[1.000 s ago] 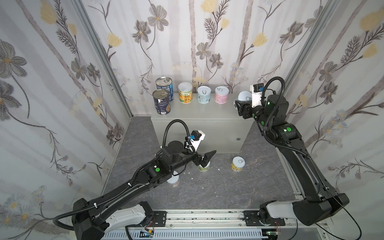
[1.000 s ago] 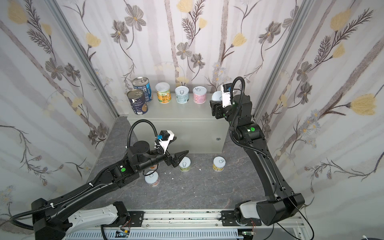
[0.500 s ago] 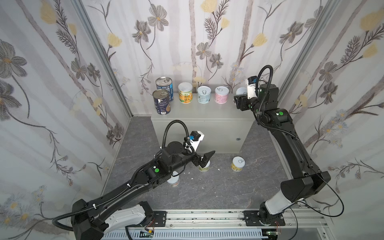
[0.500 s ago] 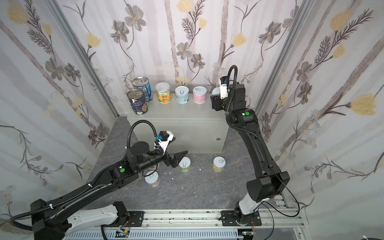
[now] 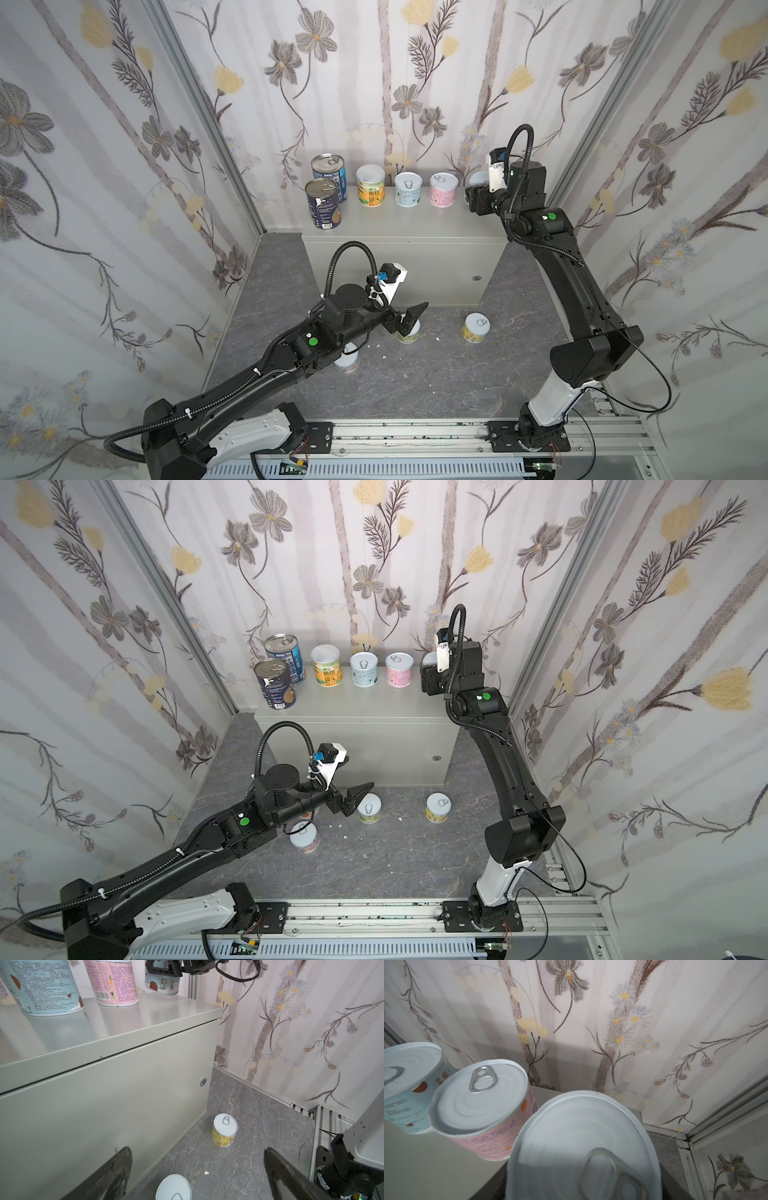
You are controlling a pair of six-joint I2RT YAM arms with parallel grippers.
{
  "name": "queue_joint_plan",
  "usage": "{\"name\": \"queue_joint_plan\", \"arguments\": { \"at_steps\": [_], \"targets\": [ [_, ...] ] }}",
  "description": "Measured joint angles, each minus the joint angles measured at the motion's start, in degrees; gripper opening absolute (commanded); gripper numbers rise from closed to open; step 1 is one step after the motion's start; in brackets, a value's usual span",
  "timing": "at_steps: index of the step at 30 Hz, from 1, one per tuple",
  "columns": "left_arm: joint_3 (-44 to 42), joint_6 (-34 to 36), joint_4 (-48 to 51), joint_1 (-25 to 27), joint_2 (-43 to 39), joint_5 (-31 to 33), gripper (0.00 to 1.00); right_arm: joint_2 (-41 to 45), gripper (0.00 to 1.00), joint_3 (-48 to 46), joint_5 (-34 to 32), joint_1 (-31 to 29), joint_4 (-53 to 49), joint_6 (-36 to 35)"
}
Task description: Place and organize the canned foods onto the counter
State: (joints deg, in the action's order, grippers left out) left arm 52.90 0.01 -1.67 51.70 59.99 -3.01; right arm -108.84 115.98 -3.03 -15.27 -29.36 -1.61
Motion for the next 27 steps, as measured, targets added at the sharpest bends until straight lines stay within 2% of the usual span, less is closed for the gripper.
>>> {"name": "queue_joint_plan", "arguments": {
  "at_steps": [12, 21, 27],
  "targets": [
    [-0.3, 0.0, 0.1, 0.0, 0.3, 0.6, 1.0, -5.9, 0.46, 6.0, -2.7, 0.2, -1.3, -0.1],
    [-0.4, 0.0, 0.1, 0.0, 0.4, 0.8, 1.0, -7.6, 0.57, 7.9, -3.3, 0.3, -1.2, 1.3],
    [-0.9, 0.0, 0.1, 0.0, -0.4, 0.9, 1.0, -8.4, 0.64, 9.7, -1.4, 0.5, -2.6, 2.2]
  ]
}}
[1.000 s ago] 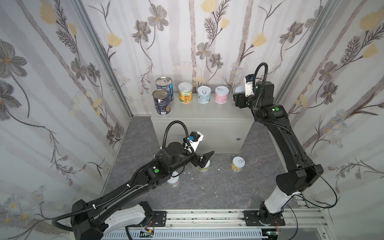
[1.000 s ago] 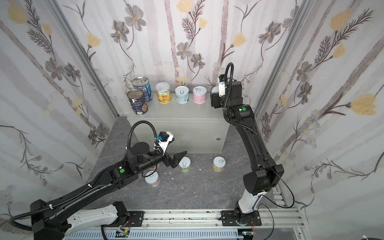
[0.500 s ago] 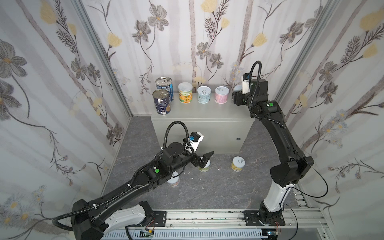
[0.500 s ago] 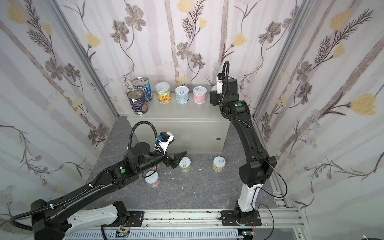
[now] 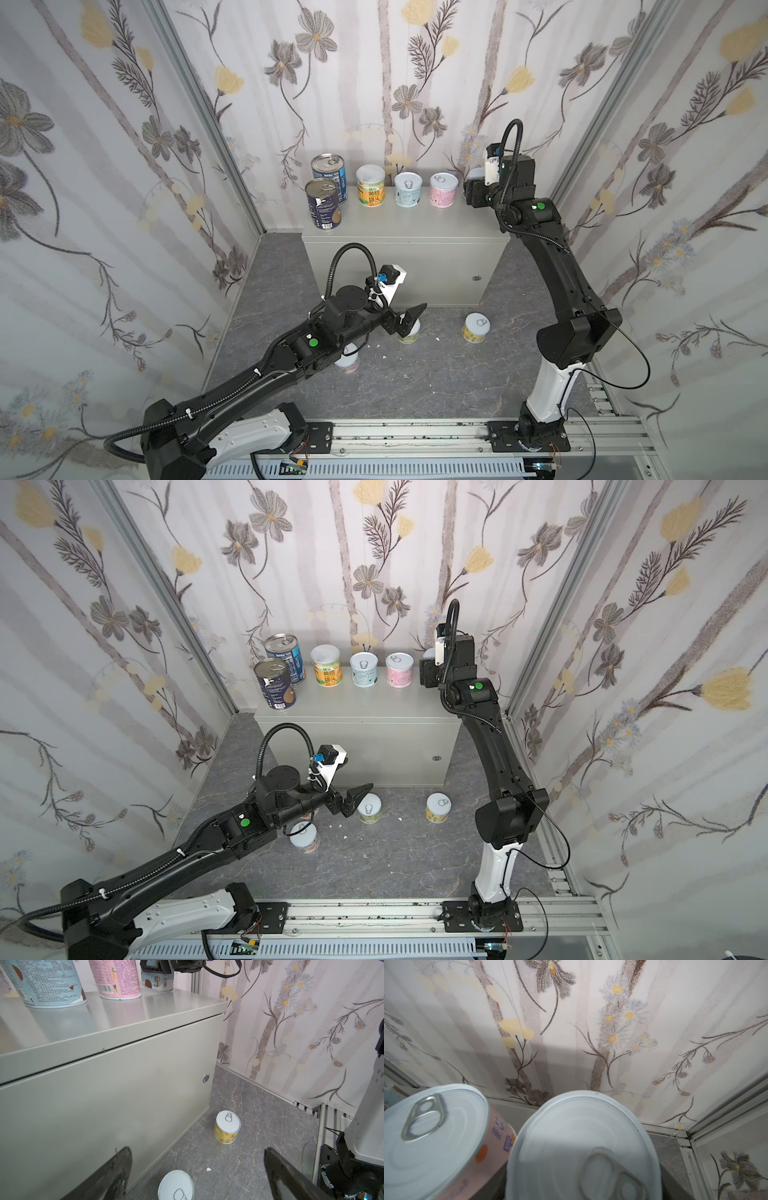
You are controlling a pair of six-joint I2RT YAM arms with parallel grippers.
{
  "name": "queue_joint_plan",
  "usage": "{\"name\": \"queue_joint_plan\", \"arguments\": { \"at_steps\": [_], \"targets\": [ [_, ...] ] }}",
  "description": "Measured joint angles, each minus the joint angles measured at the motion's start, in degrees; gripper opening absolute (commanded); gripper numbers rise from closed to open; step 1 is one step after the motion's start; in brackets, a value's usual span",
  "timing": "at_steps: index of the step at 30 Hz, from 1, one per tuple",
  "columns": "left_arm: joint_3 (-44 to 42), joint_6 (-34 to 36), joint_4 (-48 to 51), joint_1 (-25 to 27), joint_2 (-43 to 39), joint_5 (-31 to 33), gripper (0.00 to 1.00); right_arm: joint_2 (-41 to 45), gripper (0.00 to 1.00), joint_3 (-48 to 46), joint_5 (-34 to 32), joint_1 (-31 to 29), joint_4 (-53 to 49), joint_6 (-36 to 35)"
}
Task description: Place and organize the canned foods onto the counter
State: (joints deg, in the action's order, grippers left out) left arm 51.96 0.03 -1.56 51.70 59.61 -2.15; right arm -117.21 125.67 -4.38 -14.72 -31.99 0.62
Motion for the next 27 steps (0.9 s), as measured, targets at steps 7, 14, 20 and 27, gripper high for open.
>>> {"name": "queue_joint_plan", "arguments": {
  "at_steps": [7, 14, 20, 27],
  "targets": [
    [-0.1, 0.0, 0.0, 0.0, -0.2, 0.4, 1.0, 0.2, 0.73, 1.2, 1.0, 0.0, -3.1, 0.9],
    [-0.1, 0.0, 0.0, 0.0, 0.1, 0.4, 1.0, 0.4, 0.82, 1.3, -0.3, 0.0, -4.1, 1.3],
    [-0.2, 0.0, 0.0, 0.0, 0.1, 0.4, 1.0, 0.5, 0.83, 1.4, -1.6, 0.0, -3.7, 1.1],
    [-0.2, 0.0, 0.0, 0.0, 0.1, 0.4, 1.0, 0.4, 0.8, 1.4, -2.6, 0.0, -3.7, 0.8]
  ]
}}
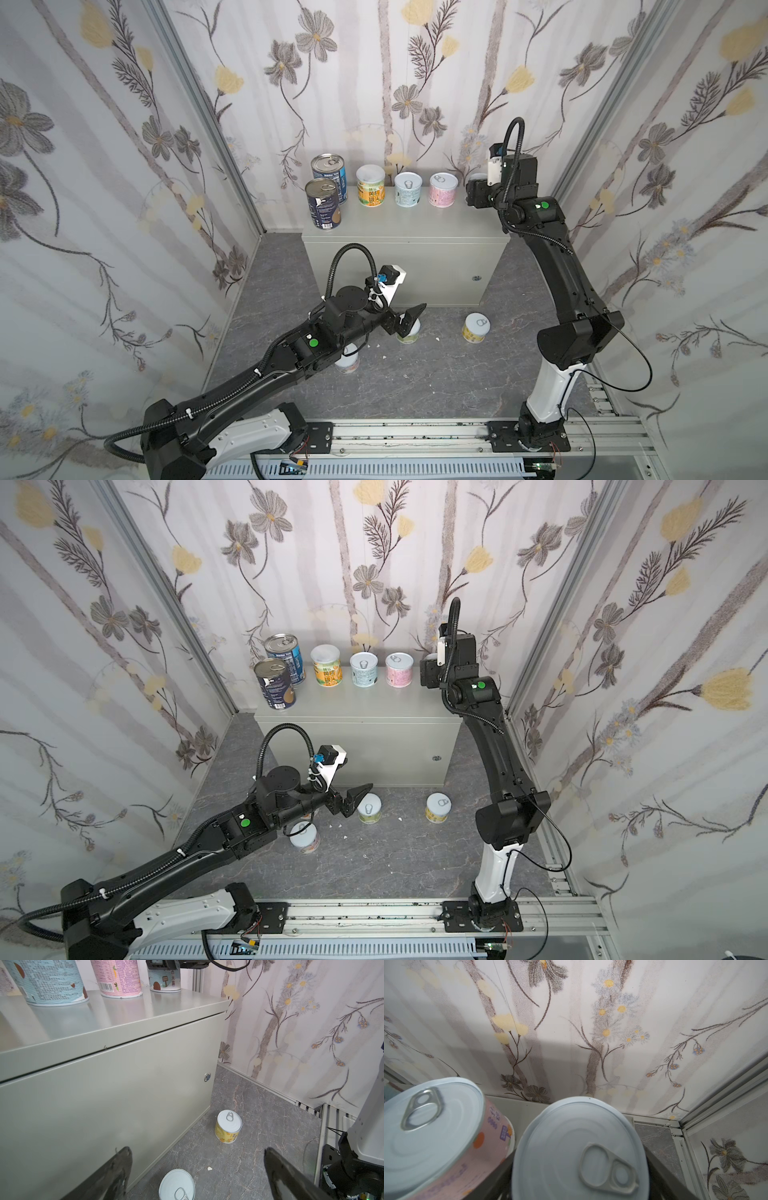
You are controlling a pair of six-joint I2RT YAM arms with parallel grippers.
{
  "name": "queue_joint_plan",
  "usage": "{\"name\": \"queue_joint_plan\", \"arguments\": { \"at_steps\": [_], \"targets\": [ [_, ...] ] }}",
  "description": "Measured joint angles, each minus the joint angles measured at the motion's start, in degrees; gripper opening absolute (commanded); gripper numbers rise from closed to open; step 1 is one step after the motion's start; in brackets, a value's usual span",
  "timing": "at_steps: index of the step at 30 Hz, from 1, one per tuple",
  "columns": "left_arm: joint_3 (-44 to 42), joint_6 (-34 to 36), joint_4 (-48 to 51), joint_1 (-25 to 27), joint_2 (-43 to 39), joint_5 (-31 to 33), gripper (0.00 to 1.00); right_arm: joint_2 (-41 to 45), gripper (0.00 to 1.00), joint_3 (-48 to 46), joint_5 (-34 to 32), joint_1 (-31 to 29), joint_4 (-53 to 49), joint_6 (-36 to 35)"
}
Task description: Place and organize the canned foods onto the counter
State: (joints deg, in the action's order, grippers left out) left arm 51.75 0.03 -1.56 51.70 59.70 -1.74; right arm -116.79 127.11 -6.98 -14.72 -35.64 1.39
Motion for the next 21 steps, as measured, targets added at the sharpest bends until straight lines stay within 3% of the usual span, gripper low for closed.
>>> {"name": "queue_joint_plan", "arguments": {
  "at_steps": [21],
  "targets": [
    [-0.1, 0.0, 0.0, 0.0, -0.2, 0.0, 1.0, -0.6, 0.81, 0.0, -0.9, 0.0, 0.7, -0.4]
  ]
}}
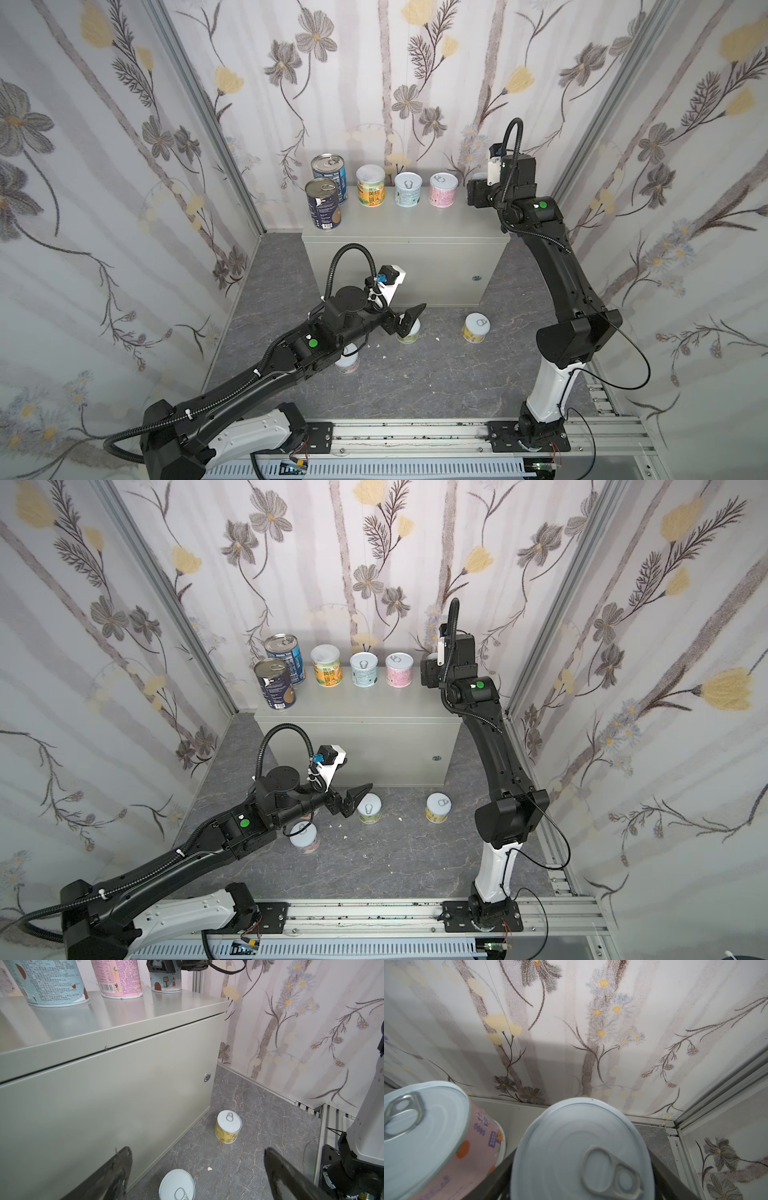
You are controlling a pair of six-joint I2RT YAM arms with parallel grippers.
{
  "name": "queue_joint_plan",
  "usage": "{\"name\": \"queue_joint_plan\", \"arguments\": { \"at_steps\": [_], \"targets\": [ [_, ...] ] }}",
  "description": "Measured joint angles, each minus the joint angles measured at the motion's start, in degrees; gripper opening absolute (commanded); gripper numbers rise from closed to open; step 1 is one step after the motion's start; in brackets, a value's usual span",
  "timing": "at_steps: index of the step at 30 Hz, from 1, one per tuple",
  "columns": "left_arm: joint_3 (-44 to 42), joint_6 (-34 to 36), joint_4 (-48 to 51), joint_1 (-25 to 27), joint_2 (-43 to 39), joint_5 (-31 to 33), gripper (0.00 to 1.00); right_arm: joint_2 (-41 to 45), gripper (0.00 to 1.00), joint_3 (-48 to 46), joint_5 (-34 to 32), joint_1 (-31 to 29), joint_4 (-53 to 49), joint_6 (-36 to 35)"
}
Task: Place and organize the canned foods onto the counter
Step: 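Lower the light blue can onto the cabinet top beside the pink can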
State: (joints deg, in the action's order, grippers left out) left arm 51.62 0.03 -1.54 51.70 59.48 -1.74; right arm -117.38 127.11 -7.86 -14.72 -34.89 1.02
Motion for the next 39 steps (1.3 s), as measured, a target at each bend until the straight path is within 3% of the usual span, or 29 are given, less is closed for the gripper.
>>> {"name": "queue_joint_plan", "arguments": {
  "at_steps": [22, 30, 39],
  "targets": [
    [-0.6, 0.0, 0.0, 0.0, -0.4, 0.0, 1.0, 1.2, 0.84, 0.1, 1.2, -0.3, 0.5, 0.0],
    [-0.6, 0.0, 0.0, 0.0, -0.2, 0.1, 1.0, 6.3, 0.87, 0.2, -3.2, -5.1, 2.4, -0.5],
    [-0.5, 0.0, 0.0, 0.0, 0.5, 0.0, 1.0, 5.9, 0.87, 0.3, 0.6, -8.6, 3.3, -2.2]
  ]
}}
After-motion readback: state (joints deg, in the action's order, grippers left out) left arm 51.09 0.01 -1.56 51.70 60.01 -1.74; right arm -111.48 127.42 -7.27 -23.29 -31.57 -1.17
